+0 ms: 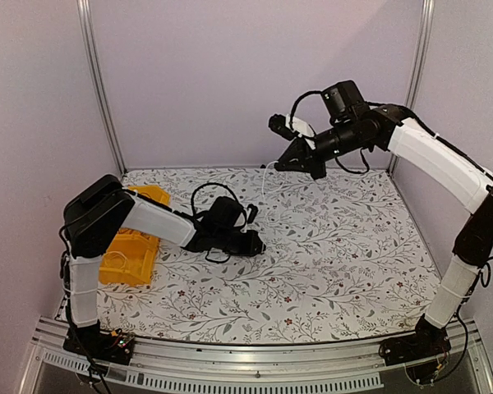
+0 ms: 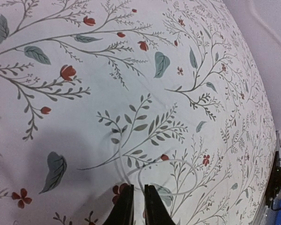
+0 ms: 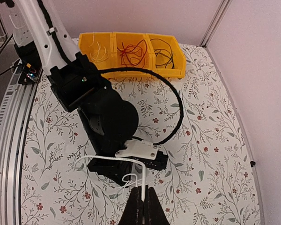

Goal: Untangle the cables

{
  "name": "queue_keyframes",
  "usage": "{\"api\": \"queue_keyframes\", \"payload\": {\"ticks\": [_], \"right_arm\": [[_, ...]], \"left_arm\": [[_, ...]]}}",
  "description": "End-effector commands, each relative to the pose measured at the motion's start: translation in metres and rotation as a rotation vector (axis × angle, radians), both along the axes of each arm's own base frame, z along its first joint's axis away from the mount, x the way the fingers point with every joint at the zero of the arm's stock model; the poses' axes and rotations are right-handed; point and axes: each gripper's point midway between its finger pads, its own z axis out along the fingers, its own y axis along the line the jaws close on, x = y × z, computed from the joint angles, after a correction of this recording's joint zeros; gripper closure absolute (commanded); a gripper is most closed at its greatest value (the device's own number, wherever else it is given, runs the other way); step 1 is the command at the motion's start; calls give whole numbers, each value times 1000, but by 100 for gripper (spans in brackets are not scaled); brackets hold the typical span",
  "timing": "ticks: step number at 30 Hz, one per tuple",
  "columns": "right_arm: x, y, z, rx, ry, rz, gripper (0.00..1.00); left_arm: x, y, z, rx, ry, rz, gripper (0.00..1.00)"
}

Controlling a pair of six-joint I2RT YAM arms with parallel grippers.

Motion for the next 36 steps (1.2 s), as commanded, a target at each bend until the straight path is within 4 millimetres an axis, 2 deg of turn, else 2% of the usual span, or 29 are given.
{"api": "queue_keyframes", "payload": {"ticks": [1, 3, 6, 11, 14, 16, 17, 22, 25, 28, 32, 36], "right_arm": [[-1, -18, 86, 138, -92, -13, 100], [0, -26, 117, 185, -157, -30, 100], [0, -38, 158, 240, -247, -57, 100], [6, -63, 210, 302, -381, -128, 100], [13, -79, 231, 333, -425, -169, 100], [17, -82, 228, 320, -426, -182, 100], [18, -82, 223, 311, -420, -186, 100], [25, -77, 185, 268, -328, -184, 100], [26, -74, 165, 257, -270, -182, 100], [21, -72, 152, 261, -226, -172, 100], [14, -72, 145, 268, -194, -156, 100], [10, -72, 142, 271, -174, -147, 100]], "left_arm": [[1, 2, -8, -10, -21, -6, 94], [0, 7, -13, 2, -19, -5, 100], [0, 12, -20, 19, -20, 1, 100], [-3, 25, -34, 43, 1, 28, 100], [-5, 31, -37, 44, 13, 38, 100], [-6, 34, -27, 31, -13, 40, 100], [-8, 36, -15, 10, -45, 38, 99], [-11, 46, 57, -53, -301, 37, 66], [-23, 43, 101, -24, -516, -37, 54], [-47, 35, 141, -24, -752, -125, 50], [-69, 20, 172, -67, -910, -216, 46], [-71, -2, 180, -66, -953, -266, 44]]}}
